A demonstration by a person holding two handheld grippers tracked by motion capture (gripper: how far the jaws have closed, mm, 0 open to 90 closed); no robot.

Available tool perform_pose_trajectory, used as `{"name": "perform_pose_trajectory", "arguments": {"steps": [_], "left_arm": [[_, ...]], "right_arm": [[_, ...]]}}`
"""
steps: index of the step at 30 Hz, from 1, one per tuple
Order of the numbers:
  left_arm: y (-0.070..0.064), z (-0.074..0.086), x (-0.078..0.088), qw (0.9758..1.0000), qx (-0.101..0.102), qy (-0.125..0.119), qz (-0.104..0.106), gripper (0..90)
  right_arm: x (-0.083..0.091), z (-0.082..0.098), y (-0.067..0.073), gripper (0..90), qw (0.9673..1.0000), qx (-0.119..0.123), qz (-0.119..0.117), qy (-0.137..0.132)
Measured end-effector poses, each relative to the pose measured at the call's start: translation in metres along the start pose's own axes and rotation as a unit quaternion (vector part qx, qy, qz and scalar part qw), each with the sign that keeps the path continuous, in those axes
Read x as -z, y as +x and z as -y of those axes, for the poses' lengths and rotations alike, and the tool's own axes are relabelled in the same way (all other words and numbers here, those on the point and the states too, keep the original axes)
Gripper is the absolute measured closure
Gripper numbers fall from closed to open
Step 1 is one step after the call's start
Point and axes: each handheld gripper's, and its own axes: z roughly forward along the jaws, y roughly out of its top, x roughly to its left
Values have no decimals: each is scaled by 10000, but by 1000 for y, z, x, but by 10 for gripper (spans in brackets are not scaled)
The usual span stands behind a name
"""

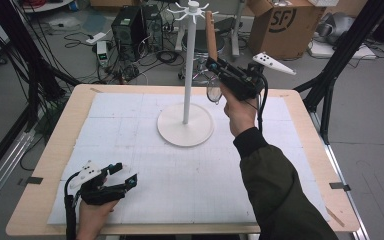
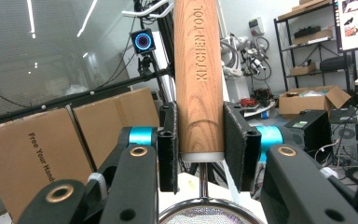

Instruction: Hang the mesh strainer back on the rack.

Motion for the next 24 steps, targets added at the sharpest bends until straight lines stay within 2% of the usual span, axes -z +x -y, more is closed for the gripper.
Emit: {"name": "perform_pose_trajectory", "arguments": {"steps": [5,15,24], "left_arm": [[0,0,0,10000,-11,2,1,222],[-1,0,1,10000,-21,6,5,222],[-1,0,1,10000,-26,-10,12,222]], "right_arm": [[-4,4,-2,686,10000,-56,17,53],[-10,8,-3,684,9995,55,103,286],[-11,9,-2,670,9996,8,99,273]]}}
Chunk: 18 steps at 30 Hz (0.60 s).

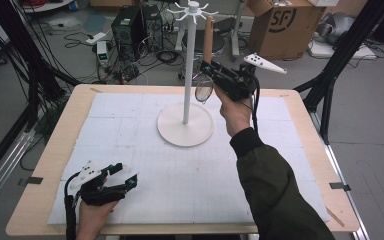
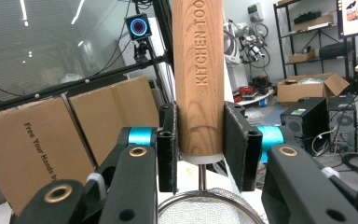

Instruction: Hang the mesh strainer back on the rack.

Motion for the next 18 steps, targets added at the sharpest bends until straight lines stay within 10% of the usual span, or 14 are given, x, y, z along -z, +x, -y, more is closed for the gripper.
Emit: {"name": "perform_pose_trajectory", "arguments": {"steps": [6,18], "left_arm": [[0,0,0,10000,-7,8,4,222],[-1,0,1,10000,-39,2,-7,222]], "right_arm": [[2,0,-1,373,9999,-112,99,-52],[28,8,6,109,9998,26,202,54]]}}
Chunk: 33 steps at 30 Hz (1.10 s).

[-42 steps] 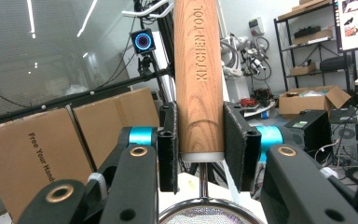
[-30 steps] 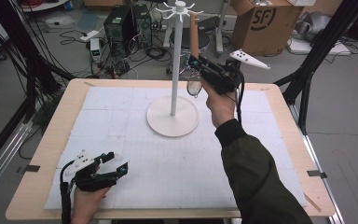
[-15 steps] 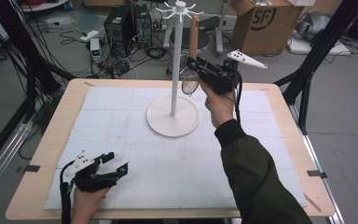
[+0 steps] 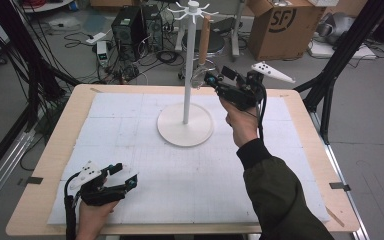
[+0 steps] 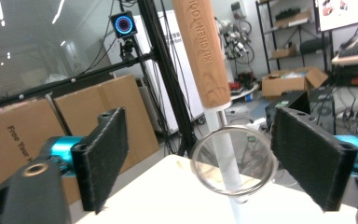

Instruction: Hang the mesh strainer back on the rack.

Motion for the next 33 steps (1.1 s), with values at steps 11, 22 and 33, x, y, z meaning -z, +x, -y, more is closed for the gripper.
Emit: {"name": "perform_pose_trajectory", "arguments": {"steps": [11,22,33], "left_arm": [[1,-3,1,9999,-5,-111,-57,221],[-6,-7,-9,9999,-95,-74,68,221],[-9,-9,-17,9998,-132,-62,153,221]], "right_arm": [[34,30,12,125,9985,487,-12,246],[78,74,12,125,9956,705,235,567],[104,115,10,121,9916,773,322,989]]}}
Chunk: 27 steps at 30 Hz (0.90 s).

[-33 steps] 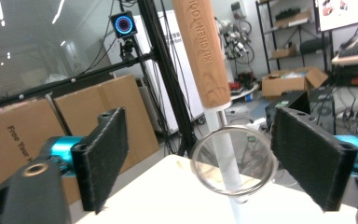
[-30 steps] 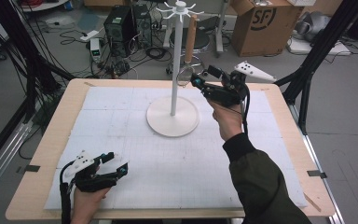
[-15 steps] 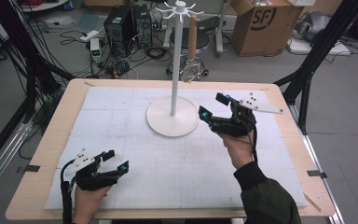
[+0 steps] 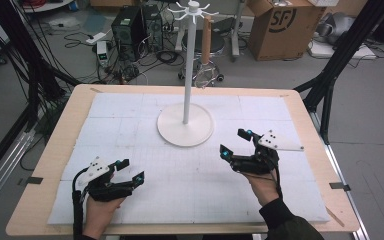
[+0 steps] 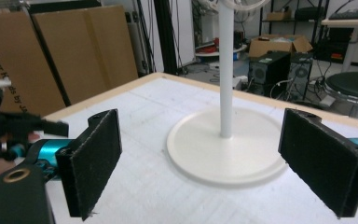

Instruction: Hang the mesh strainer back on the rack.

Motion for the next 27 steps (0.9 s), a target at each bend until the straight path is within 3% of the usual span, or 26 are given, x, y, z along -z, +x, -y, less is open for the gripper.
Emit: {"name": "perform_pose_trajectory", "arguments": {"steps": [13,19,27], "left_arm": [[1,-2,-1,9999,-13,-99,95,218],[-1,-2,-1,9997,-57,-156,172,215],[-4,-2,-2,9995,-108,-173,246,213]], "right_arm": [[8,27,-3,121,9995,-131,-52,267],[17,44,-12,121,9988,-273,-82,396],[32,62,-25,117,9981,-467,109,399]]}}
